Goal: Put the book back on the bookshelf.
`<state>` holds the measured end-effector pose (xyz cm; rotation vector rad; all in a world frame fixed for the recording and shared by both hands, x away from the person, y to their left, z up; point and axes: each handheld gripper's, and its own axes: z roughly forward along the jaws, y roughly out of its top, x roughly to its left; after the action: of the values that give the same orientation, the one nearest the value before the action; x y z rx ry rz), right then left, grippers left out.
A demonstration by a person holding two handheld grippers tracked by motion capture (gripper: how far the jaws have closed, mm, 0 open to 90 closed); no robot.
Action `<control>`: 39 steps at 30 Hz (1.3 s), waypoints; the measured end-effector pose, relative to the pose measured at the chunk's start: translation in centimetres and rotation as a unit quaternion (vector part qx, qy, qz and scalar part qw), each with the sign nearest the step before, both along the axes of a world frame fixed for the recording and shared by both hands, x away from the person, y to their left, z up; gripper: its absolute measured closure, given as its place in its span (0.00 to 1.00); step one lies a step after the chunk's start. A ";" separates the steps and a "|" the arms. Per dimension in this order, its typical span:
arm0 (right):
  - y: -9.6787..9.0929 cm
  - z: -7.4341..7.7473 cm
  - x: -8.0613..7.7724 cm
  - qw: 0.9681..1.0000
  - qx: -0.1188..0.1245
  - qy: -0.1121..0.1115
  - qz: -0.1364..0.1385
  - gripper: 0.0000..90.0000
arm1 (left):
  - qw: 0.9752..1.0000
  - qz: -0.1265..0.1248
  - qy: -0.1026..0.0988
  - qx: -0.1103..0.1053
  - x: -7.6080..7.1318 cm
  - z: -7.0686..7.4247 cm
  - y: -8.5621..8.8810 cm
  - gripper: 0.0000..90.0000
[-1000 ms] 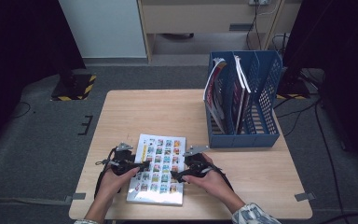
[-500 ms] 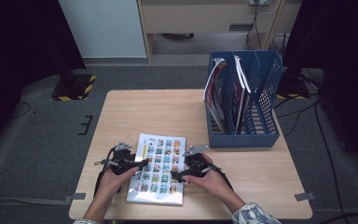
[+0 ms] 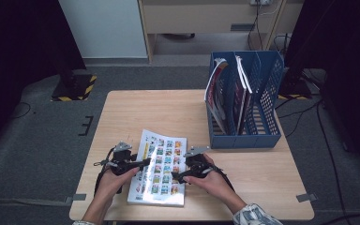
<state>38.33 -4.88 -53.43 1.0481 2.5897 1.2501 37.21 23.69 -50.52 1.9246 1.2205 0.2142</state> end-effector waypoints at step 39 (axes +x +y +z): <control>-0.2 0.1 0.3 1.000 -0.006 0.001 0.000 0.07 | 0.999 -0.003 -0.037 0.013 -0.3 1.9 -0.5 0.87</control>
<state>38.63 -5.05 -53.33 1.0484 2.5954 1.2326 36.95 23.15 -48.64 1.9252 1.1676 0.2953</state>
